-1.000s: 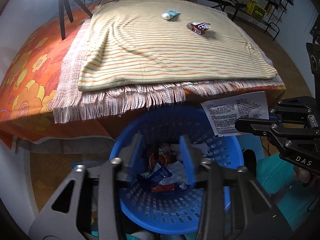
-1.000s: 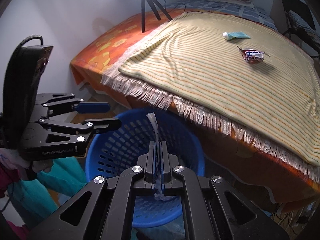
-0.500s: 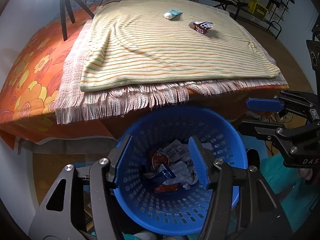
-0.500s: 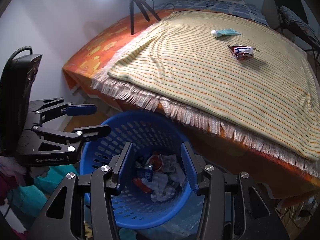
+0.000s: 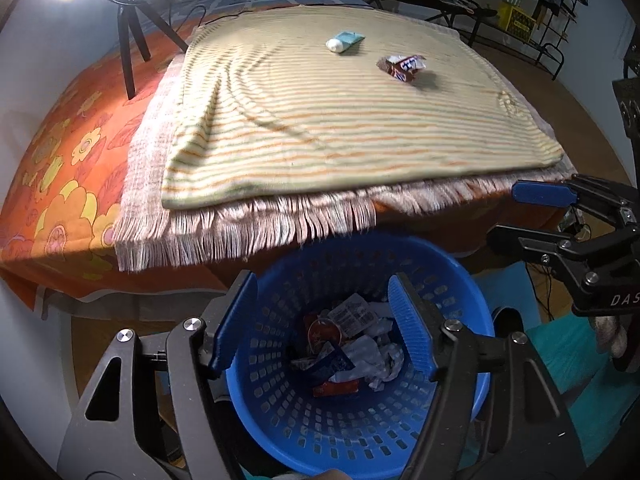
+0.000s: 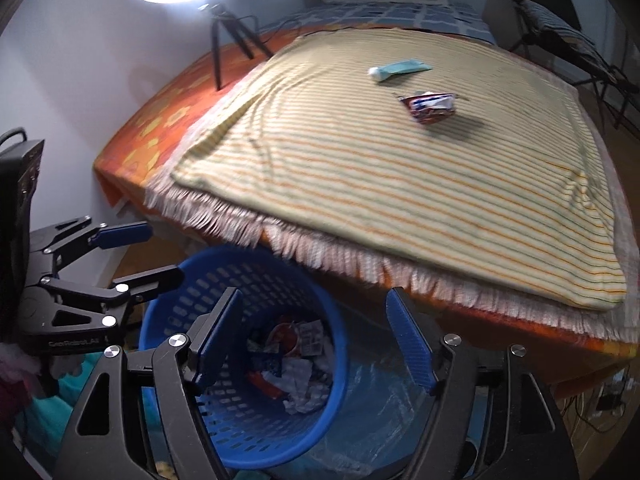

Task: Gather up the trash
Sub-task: 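Move both open tools back over the candy wrapper and light-blue tube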

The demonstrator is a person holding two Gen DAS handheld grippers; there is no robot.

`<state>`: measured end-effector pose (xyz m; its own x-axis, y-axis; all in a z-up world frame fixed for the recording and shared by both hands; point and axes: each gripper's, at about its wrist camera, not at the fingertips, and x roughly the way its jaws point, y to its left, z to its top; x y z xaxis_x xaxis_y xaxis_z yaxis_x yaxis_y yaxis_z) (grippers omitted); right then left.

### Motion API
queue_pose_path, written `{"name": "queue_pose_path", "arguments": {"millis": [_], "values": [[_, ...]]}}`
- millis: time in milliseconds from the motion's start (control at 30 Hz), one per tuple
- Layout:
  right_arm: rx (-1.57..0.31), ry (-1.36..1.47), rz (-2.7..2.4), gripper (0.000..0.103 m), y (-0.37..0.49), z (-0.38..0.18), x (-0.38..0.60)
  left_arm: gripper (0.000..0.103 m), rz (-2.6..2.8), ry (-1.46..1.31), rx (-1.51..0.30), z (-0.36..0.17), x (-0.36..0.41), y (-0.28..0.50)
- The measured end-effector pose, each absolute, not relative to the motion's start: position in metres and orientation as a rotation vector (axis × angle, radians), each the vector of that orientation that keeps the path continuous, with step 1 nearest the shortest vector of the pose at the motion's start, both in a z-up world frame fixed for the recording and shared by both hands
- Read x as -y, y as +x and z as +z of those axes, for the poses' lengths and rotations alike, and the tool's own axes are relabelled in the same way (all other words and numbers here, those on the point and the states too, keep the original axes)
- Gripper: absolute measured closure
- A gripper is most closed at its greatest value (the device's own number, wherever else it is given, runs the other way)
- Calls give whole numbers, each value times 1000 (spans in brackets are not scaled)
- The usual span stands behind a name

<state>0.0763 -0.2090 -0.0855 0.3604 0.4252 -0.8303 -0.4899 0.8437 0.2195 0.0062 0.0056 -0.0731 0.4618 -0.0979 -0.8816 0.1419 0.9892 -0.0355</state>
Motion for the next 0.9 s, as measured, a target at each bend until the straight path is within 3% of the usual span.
{"name": "queue_pose_path", "arguments": {"millis": [900], "values": [[-1115,179,414,29,223,-77,240,33,-110,-97,-1007,-13,-22,154]]}}
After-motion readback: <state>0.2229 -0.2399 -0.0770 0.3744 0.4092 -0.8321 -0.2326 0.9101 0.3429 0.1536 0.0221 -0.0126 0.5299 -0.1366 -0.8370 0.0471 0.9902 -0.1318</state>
